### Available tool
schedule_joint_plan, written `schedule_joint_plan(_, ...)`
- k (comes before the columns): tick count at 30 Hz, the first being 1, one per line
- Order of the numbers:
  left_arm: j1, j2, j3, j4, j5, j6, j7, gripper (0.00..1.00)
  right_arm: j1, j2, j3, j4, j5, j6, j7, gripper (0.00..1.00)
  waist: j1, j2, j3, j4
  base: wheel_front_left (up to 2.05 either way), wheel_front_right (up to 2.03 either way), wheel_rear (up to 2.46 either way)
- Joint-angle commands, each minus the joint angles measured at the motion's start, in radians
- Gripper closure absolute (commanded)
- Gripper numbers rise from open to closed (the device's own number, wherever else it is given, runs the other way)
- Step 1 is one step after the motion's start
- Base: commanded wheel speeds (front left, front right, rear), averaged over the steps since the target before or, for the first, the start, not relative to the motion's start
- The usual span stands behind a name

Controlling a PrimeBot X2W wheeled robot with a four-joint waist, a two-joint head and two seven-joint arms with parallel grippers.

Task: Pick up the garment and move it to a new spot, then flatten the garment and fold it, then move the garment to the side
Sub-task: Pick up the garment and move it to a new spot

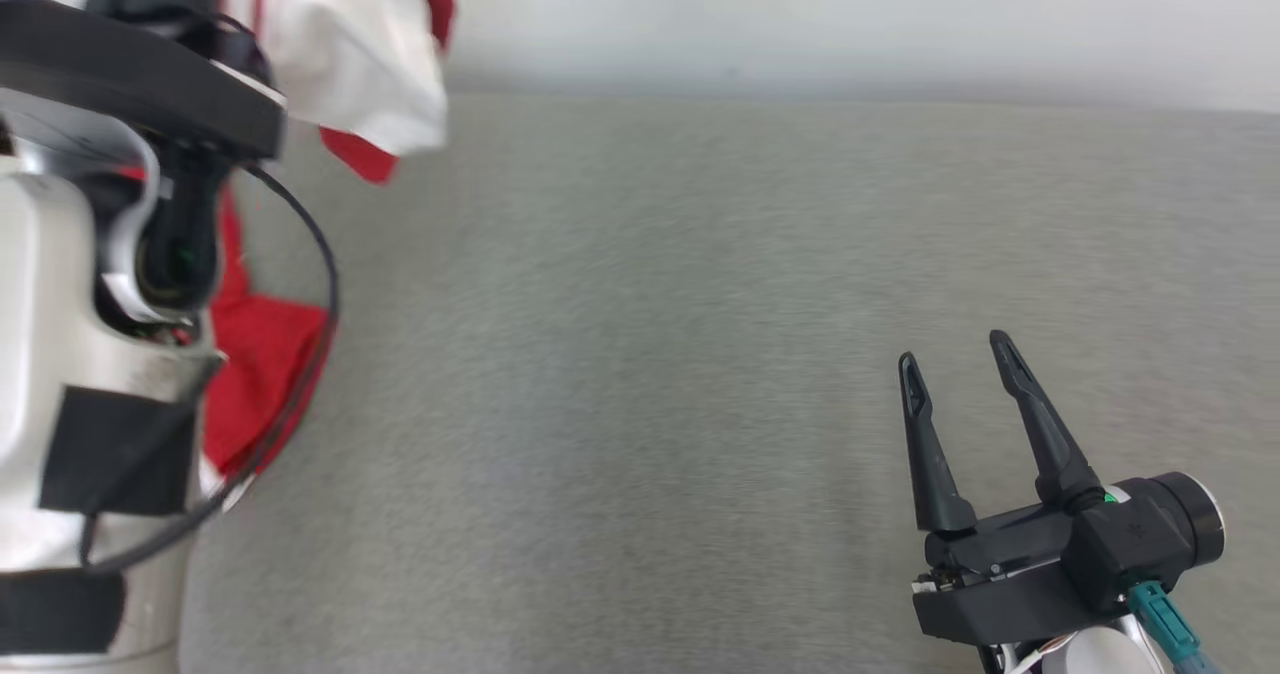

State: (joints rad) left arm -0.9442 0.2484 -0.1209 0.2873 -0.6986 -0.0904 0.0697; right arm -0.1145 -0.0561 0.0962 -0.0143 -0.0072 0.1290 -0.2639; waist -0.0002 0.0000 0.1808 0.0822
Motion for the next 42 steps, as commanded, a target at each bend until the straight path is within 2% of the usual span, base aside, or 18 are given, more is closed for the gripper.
schedule_joint_plan(1, 0.02, -0.004, -0.012, -0.021, -0.011, 0.001, 0.015, 1.0, 0.015, 0.004, 0.002, 0.0, 0.006, 0.003, -0.001, 0.0, 0.0002, 0.0, -0.062, -0.093, 0.0, 0.0, 0.0)
schedule_joint_plan(12, 0.104, -0.083, -0.118, -0.072, -0.022, 0.009, 0.092, 1.0, 0.043, 0.006, -0.003, -0.01, 0.046, 0.003, -0.001, 0.0, 0.0002, 0.0, -0.08, -0.247, 0.0, 0.0, 0.0)
schedule_joint_plan(20, 0.167, -0.107, -0.199, -0.038, 0.037, 0.027, 0.087, 1.0, 0.016, 0.007, -0.017, -0.027, 0.079, 0.003, -0.001, 0.0, 0.0002, 0.0, 0.021, -0.32, 0.0, 0.0, 0.0)
schedule_joint_plan(25, 0.189, -0.114, -0.244, 0.074, 0.093, 0.035, 0.032, 1.0, -0.008, 0.006, -0.019, -0.03, 0.09, 0.003, -0.001, 0.0, 0.0002, 0.0, 0.094, -0.348, 0.0, 0.0, 0.0)
schedule_joint_plan(35, 0.153, -0.143, -0.327, 0.417, 0.189, 0.026, -0.108, 1.0, -0.057, 0.007, 0.001, -0.037, 0.104, 0.003, -0.001, 0.0, 0.0002, 0.0, 0.184, -0.372, 0.0, 0.0, 0.0)
schedule_joint_plan(36, 0.148, -0.147, -0.335, 0.438, 0.195, 0.021, -0.122, 0.97, -0.06, 0.006, 0.002, -0.035, 0.103, 0.003, -0.001, 0.0, 0.0002, 0.0, 0.186, -0.372, 0.0, 0.0, 0.0)
schedule_joint_plan(37, 0.143, -0.152, -0.34, 0.457, 0.192, 0.02, -0.134, 0.6, -0.061, 0.006, 0.002, -0.034, 0.102, 0.003, -0.001, 0.0, 0.0002, 0.0, 0.185, -0.371, 0.0, 0.0, 0.0)
schedule_joint_plan(41, 0.126, -0.165, -0.35, 0.512, 0.186, 0.003, -0.192, 0.0, -0.058, 0.006, -0.004, -0.027, 0.093, 0.003, -0.001, 0.0, 0.0002, 0.0, 0.173, -0.356, 0.0, 0.0, 0.0)
schedule_joint_plan(42, 0.126, -0.169, -0.354, 0.519, 0.179, -0.002, -0.208, 0.0, -0.057, 0.006, -0.002, -0.026, 0.095, 0.003, -0.001, 0.0, 0.0002, 0.0, 0.166, -0.351, 0.0, 0.0, 0.0)
